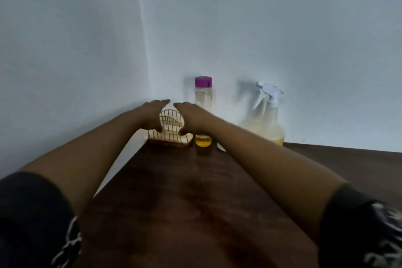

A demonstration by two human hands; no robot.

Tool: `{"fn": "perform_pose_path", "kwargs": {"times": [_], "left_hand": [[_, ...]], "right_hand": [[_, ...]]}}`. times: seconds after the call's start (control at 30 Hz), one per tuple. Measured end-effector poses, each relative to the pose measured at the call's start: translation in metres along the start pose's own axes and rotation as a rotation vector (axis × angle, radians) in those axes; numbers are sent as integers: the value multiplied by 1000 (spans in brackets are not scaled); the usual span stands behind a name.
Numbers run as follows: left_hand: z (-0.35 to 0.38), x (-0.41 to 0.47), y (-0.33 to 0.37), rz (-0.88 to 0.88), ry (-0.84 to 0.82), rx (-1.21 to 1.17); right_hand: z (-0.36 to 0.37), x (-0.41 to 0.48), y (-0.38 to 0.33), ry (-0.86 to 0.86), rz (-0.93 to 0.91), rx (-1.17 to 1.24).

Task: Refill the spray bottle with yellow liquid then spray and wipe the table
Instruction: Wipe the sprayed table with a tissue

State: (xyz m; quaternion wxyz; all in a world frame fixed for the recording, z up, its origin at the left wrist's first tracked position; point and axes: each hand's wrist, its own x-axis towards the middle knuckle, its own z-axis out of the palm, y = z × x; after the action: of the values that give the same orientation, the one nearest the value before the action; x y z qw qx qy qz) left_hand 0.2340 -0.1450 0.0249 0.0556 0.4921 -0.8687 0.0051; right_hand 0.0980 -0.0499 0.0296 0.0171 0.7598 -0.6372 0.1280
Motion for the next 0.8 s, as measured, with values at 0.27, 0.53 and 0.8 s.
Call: {"fn": "perform_pose_path", "kwargs": {"times": [0.27, 0.53, 0.8], "left_hand": [[12, 34, -13, 68, -92, 119], [9, -5, -18, 184, 8, 107], [1, -78, -7, 226, -2, 87]], "right_hand": [[34, 69, 2, -233, 294, 68], [29, 30, -5, -145, 155, -83], [24, -30, -24, -111, 40, -75]]}}
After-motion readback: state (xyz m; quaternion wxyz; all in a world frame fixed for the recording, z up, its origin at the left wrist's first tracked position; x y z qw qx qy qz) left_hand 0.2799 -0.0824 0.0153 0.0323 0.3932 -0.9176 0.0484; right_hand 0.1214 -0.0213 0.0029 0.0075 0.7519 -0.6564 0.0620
